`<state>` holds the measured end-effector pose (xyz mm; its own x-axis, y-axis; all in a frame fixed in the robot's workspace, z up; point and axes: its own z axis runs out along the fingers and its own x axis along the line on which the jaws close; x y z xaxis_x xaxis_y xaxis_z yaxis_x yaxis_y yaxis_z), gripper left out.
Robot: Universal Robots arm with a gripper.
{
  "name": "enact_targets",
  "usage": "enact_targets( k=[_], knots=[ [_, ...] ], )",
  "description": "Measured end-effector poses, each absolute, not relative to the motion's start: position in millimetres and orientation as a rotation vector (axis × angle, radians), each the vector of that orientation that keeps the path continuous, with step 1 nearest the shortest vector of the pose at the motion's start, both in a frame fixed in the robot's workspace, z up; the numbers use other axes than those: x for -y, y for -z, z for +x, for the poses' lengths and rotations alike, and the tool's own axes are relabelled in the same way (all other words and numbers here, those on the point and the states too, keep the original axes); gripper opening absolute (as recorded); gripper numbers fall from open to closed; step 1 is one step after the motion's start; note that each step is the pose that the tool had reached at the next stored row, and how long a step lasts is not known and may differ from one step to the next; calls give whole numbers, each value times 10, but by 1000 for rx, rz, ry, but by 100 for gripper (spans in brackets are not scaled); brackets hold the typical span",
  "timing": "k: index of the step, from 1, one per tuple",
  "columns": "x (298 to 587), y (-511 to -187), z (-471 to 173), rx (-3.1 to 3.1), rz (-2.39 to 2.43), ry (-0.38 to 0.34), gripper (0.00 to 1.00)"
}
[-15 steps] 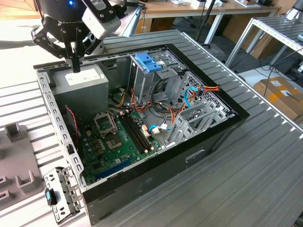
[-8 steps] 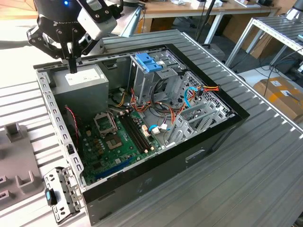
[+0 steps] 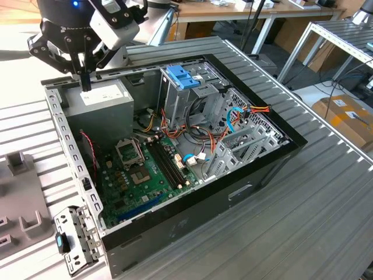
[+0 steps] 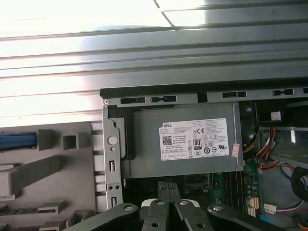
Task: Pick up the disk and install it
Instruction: 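Reach for the disk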
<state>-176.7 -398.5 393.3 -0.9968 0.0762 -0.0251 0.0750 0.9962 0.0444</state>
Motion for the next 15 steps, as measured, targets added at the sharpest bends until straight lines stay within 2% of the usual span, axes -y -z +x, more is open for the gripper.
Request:
enact_targets(
  k=[15],
  knots=[
    [3985,-3933,-1913,-3112,118,-68,11]
  ],
)
